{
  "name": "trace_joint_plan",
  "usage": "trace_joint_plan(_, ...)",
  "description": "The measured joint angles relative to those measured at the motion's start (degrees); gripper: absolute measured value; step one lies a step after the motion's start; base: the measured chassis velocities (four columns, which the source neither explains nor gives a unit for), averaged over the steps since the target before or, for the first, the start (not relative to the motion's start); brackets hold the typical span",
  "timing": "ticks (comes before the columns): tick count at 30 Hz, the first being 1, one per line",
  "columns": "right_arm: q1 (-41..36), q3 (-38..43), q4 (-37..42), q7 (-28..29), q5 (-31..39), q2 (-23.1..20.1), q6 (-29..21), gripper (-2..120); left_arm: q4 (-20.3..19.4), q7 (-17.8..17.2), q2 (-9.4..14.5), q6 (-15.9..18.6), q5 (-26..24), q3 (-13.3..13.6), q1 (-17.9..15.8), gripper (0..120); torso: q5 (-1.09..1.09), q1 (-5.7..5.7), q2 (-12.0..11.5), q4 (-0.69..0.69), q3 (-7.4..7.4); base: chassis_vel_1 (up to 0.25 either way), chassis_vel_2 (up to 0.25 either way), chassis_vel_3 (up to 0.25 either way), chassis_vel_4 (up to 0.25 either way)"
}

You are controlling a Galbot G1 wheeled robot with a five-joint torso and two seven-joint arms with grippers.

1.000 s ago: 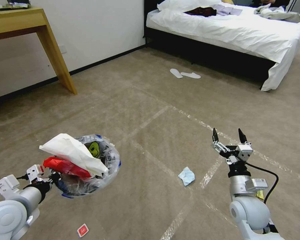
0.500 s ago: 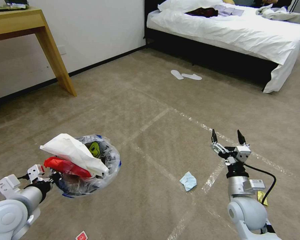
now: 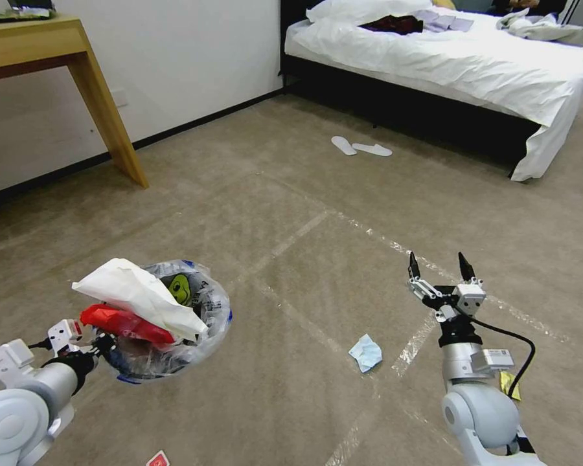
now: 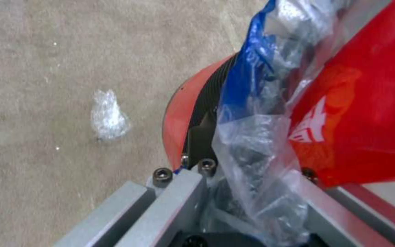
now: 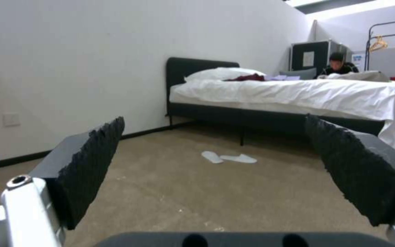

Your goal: Pick up the trash bin and place the garbage on the floor into it.

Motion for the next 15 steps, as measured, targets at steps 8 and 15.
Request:
trace_joint_plan(8, -0.3, 0.3, 0.1, 0.2, 0.3, -0.2, 0.2, 100, 0.0, -0.5, -0.1, 0.0, -0.4, -1.0, -0.1, 0, 0.01, 0.02, 0.0, 0.00, 0.00, -0.083, 0.074, 0.081, -0.077)
trace_joint_plan(15, 0.4, 0.1, -0.2, 0.6, 0.5, -0.1, 0.3, 100, 0.0, -1.0, -0.2, 0.0, -1.4, -2.2, -0.3, 0, 0.01, 0.01, 0.0, 0.00, 0.00, -0.004, 0.008, 0.003, -0.006)
